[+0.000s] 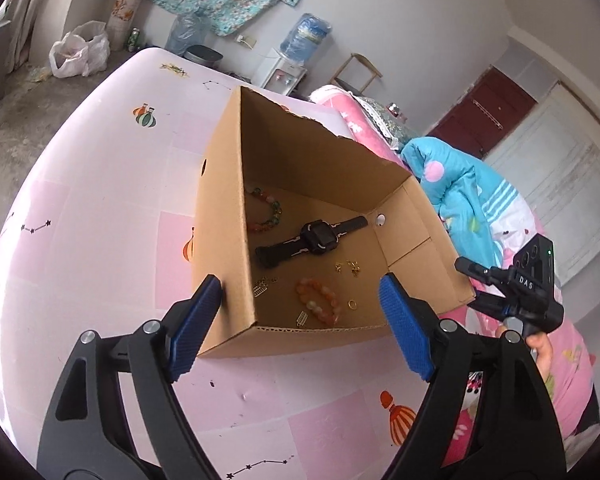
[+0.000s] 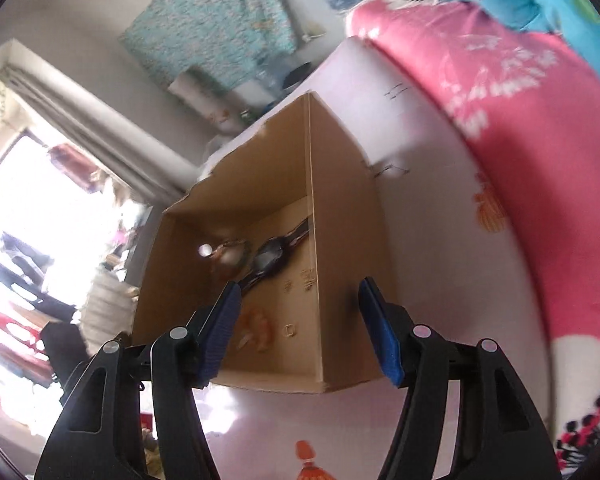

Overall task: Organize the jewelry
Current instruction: 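Open both grippers to drop the items and lift them out of the box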

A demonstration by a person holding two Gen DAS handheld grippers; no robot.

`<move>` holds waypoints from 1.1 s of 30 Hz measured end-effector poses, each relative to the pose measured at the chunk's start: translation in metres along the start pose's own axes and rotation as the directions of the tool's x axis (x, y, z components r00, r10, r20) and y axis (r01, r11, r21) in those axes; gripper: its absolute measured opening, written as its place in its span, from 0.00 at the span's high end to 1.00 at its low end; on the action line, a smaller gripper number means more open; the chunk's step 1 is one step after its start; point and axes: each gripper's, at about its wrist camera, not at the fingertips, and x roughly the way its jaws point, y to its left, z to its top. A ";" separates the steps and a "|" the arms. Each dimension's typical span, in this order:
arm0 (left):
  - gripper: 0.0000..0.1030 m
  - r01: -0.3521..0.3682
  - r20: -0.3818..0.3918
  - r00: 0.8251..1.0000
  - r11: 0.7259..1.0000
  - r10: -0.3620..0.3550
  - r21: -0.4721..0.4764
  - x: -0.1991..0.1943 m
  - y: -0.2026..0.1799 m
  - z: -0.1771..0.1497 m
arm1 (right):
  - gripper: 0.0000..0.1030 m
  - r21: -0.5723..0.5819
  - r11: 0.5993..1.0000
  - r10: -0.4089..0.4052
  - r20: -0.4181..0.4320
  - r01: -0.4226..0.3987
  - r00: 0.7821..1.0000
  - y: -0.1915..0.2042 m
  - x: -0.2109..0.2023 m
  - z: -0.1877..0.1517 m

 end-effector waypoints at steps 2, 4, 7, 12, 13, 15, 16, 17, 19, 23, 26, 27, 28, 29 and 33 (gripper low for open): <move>0.26 -0.005 0.004 1.000 1.000 0.005 -0.021 -0.001 -0.001 0.000 | 0.41 -0.007 1.000 -0.005 0.002 0.005 1.000 0.003 0.001 -0.002; 0.26 -0.012 0.005 1.000 0.999 0.012 -0.030 -0.003 -0.001 -0.001 | 0.41 -0.002 1.000 0.002 0.003 -0.002 1.000 0.004 0.000 -0.003; 0.26 -0.025 0.012 1.000 1.000 0.025 -0.019 -0.011 -0.006 -0.006 | 0.41 0.014 1.000 0.020 0.007 -0.020 1.000 0.003 -0.005 -0.003; 0.26 -0.025 0.033 0.999 1.000 0.025 -0.019 -0.035 -0.013 -0.019 | 0.41 0.011 1.000 0.018 -0.001 -0.018 1.000 0.008 -0.020 -0.017; 0.26 -0.027 0.038 0.999 0.999 0.028 -0.019 -0.042 -0.014 -0.025 | 0.41 0.011 1.000 0.022 -0.005 -0.022 1.000 0.010 -0.023 -0.021; 0.26 -0.027 0.045 0.999 0.999 0.029 -0.032 -0.054 -0.014 -0.033 | 0.41 0.014 1.000 0.026 -0.013 -0.026 1.000 0.013 -0.028 -0.029; 0.26 -0.025 0.045 0.999 0.999 0.027 -0.041 -0.059 -0.014 -0.038 | 0.41 0.015 1.000 0.026 -0.019 -0.026 0.999 0.014 -0.030 -0.033; 0.26 -0.022 0.046 0.999 0.999 0.024 -0.050 -0.065 -0.014 -0.043 | 0.41 0.016 1.000 0.028 -0.021 -0.027 0.999 0.015 -0.032 -0.037; 0.26 -0.017 0.049 0.999 0.998 0.020 -0.062 -0.074 -0.014 -0.051 | 0.41 0.021 0.999 0.031 -0.022 -0.030 0.999 0.017 -0.037 -0.046; 0.25 -0.033 0.038 0.999 0.998 0.035 -0.054 -0.081 -0.016 -0.065 | 0.41 0.031 0.999 0.018 -0.017 -0.018 1.000 0.015 -0.043 -0.064; 0.25 -0.072 0.011 0.997 0.997 0.072 -0.018 -0.075 -0.018 -0.074 | 0.41 0.035 0.999 -0.001 -0.019 0.002 1.000 0.010 -0.039 -0.075; 0.25 -0.083 -0.001 0.997 0.996 0.083 -0.015 -0.073 -0.017 -0.077 | 0.41 0.037 0.999 -0.003 -0.019 0.003 1.000 0.008 -0.038 -0.077; 0.25 -0.090 -0.001 0.996 0.996 0.090 -0.011 -0.072 -0.017 -0.079 | 0.41 0.030 1.000 0.000 -0.005 0.000 1.000 0.007 -0.039 -0.079; 0.25 -0.108 0.013 0.994 0.994 0.108 0.003 -0.073 -0.018 -0.082 | 0.41 0.021 1.000 -0.007 0.010 0.007 1.000 0.007 -0.042 -0.080; 0.24 -0.263 0.138 0.960 0.956 0.245 0.128 -0.095 -0.047 -0.093 | 0.41 -0.057 0.988 -0.134 0.146 0.144 0.980 0.019 -0.071 -0.095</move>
